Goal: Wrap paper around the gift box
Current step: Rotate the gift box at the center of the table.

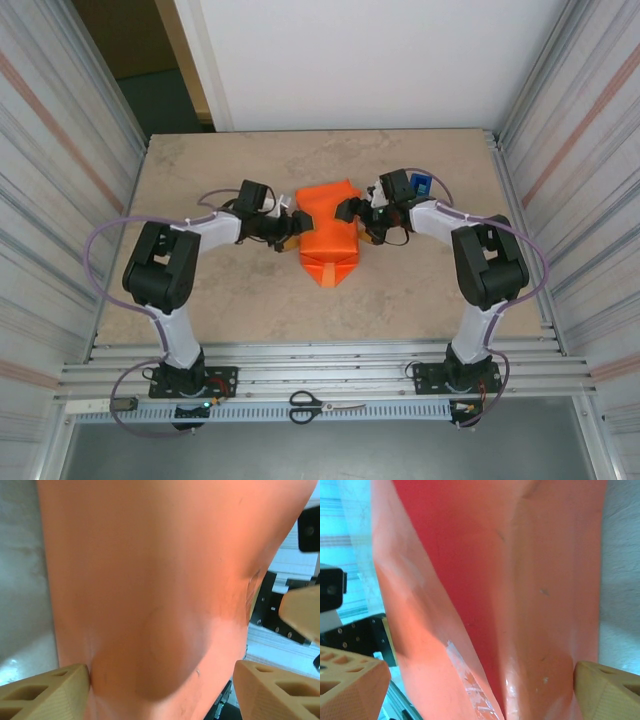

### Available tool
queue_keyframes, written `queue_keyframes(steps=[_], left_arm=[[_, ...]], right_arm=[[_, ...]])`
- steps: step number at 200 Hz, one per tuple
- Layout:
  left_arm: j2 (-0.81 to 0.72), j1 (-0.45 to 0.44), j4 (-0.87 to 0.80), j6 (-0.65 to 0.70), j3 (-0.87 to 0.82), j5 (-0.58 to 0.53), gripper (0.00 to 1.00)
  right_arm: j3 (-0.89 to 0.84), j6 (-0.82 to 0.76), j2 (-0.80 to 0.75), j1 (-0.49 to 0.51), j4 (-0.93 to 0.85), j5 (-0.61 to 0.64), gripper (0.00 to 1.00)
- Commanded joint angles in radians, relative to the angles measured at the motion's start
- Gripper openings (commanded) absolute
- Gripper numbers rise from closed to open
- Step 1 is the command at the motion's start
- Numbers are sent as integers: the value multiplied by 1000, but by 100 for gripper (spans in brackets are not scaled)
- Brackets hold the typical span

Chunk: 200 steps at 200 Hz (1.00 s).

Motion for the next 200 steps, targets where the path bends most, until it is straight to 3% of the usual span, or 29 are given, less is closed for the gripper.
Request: queue_keyframes(steps=[1,16,41,65,98,118,163,200], left_arm=[[-58,-24,10,-27,-35,6,75],[-111,-10,-18,-21,-62,-42,77],[-228,-1,-33,-29,-119,-135,80],[-305,0,-120,19,-112,-205,81],[-413,12,-180,79,-124,-253,81],[-448,32,-181,66,-148,-251,80],[-483,69,-207,56,-153,-247,80],[-479,89,-196,90,-150,-219,79]], right_arm=[[32,-60,18,-11,-45,-91,92],[33,-96,1,-24,-82,-85,92],[-26,-106,-123,-37,-111,44,95],[-56,-3,-197,-51,-155,177,95],[-60,174,-274,36,-248,391,96],[-17,195,-272,111,-282,490,96],[76,184,-194,166,-347,495,96],[79,121,-286,170,-390,588,98]])
